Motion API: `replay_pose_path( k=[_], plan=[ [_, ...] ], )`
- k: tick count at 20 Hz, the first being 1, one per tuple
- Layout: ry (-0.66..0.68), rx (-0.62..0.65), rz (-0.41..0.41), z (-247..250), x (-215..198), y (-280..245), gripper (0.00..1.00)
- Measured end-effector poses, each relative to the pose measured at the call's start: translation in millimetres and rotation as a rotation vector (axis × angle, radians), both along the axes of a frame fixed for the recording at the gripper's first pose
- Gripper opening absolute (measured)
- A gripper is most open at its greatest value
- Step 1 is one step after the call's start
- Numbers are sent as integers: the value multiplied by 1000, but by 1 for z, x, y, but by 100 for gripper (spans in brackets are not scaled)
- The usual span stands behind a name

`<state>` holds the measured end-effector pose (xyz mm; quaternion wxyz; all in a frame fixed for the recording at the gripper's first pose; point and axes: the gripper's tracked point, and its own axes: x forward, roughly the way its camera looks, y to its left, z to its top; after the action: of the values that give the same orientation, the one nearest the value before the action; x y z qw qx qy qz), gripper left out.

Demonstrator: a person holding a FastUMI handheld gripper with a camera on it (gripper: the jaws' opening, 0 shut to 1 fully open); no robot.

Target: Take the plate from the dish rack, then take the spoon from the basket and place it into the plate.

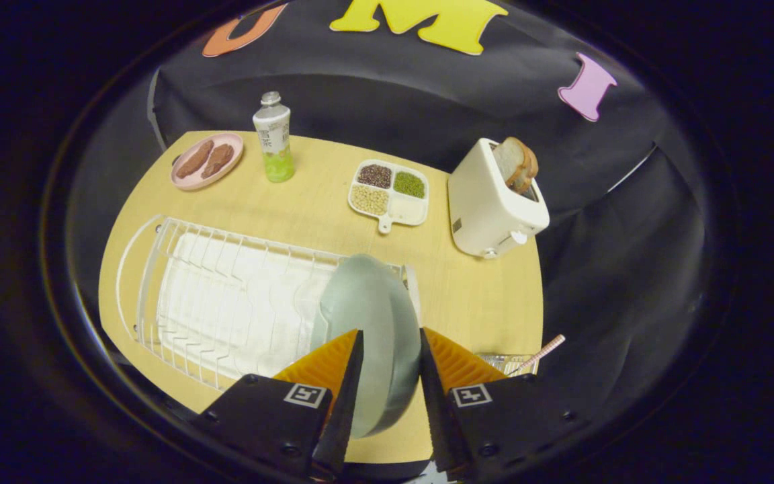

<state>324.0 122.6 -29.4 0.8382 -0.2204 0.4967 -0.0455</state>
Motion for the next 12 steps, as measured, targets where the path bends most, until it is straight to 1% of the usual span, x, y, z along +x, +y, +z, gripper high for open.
replay_pose_path(
  k=[2, 3, 4, 6, 7, 12],
  plan=[
    [55, -11, -55, -7, -10, 4, 49],
    [65, -51, -70, -7, -12, 2, 44],
    [52, -86, -78, -5, -11, 0, 34],
    [43, -105, -88, -4, -14, 6, 30],
    [28, -110, -88, -1, -15, 8, 30],
    [-43, -116, -143, 3, -19, 11, 27]
  ],
)
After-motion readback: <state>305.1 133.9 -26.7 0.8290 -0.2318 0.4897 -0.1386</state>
